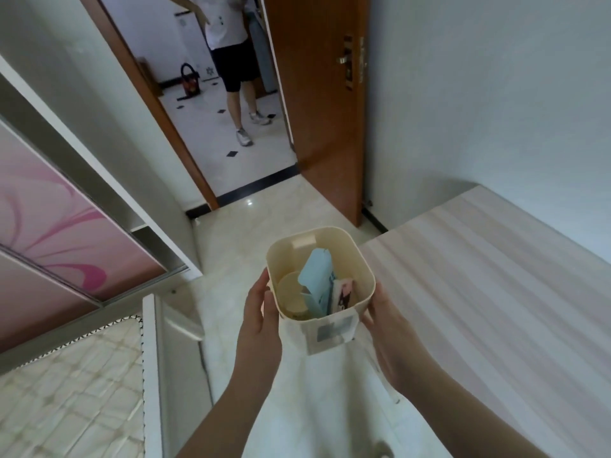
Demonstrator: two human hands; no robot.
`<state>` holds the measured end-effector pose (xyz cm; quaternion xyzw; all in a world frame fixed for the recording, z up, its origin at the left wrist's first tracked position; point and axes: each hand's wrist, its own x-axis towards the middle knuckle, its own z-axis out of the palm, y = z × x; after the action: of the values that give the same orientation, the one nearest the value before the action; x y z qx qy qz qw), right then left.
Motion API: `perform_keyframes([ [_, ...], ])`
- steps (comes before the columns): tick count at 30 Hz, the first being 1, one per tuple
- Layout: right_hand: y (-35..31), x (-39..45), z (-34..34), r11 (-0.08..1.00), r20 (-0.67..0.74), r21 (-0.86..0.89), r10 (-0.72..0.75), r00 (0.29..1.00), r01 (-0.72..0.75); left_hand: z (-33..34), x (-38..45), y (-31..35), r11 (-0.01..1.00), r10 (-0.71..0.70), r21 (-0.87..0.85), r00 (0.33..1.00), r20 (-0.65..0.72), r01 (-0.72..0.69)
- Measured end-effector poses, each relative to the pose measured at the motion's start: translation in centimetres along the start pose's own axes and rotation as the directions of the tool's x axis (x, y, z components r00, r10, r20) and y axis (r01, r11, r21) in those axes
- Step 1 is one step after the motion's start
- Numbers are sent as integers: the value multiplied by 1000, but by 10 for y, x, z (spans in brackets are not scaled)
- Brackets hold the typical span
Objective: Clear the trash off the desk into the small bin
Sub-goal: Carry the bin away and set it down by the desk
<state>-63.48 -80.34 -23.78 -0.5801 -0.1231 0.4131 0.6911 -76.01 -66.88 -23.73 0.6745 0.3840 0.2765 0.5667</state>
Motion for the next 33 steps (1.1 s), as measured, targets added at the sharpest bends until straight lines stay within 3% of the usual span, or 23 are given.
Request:
perform_keyframes([
  [3, -2, 20, 0, 1000, 28, 3, 1, 1000, -1, -1, 25, -3, 999, -15, 46, 1000, 25, 14],
  [11, -13, 80, 13, 999, 1, -21, 46, 999, -46, 0, 85, -6, 972, -128, -178, 982, 137, 151],
  [18, -14, 159, 65, 994, -69, -109, 22, 997, -30, -34, 177, -22, 929, -173, -293, 966, 193, 225],
  [26, -27, 237, 146, 992, -155, -122, 23, 988, -43, -91, 290, -28, 932, -166, -261, 935, 312, 253],
  [30, -27, 254, 153, 995, -222, -93, 3, 975, -24, -83, 325, -19, 922, -183, -246, 898, 401, 298],
  [33, -29, 261, 143, 997, -281, -81, -14, 960, -9, -61, 342, -7, 949, -128, -194, 863, 488, 250],
])
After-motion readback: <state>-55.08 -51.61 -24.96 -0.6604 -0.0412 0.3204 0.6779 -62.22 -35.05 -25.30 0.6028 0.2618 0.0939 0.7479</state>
